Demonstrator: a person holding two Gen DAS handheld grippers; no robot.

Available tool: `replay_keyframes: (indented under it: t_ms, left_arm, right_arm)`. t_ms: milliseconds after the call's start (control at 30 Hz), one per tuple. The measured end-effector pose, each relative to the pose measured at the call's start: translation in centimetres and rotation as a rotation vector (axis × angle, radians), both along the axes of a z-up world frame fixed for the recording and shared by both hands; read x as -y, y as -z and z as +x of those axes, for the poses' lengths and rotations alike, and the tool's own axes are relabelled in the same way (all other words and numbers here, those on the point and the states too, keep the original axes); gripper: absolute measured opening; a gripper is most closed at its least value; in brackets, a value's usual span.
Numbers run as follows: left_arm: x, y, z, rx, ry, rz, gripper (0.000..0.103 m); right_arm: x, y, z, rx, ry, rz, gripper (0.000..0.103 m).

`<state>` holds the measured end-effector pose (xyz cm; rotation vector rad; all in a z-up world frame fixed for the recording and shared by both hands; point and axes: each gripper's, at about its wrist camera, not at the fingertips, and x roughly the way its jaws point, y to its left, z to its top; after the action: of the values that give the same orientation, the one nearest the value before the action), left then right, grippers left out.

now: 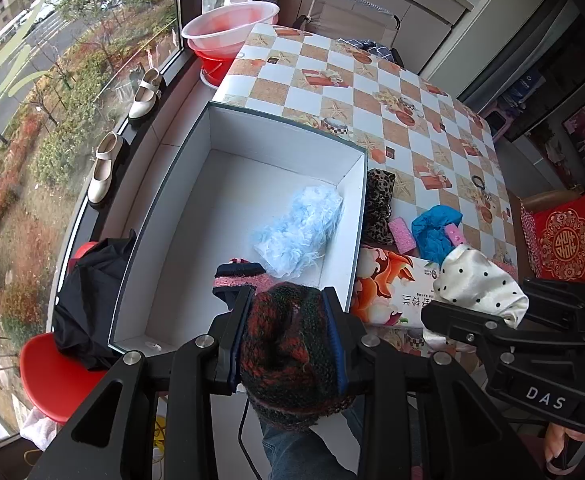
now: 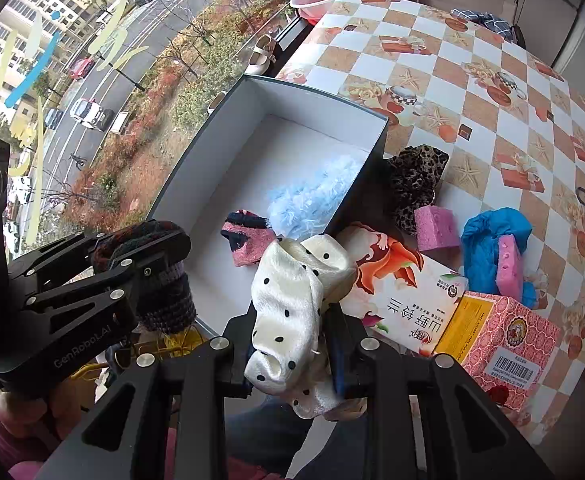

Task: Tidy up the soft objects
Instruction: 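Carry the knit hat with the left tool while the right tool carries the polka-dot scrunchie toward the box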

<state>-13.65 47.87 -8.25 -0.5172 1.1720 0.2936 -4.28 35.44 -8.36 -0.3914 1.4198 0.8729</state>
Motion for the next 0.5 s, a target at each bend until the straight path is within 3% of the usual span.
replay_keyframes:
  t_ms: [500]
  left_arm:
    - [-0.45,0.5,0.34,-0.011,-0.008,-0.009,0.036]
  right_arm:
    - [-0.56,0.4,0.46,-0.01,-0.008,-0.012,0.029]
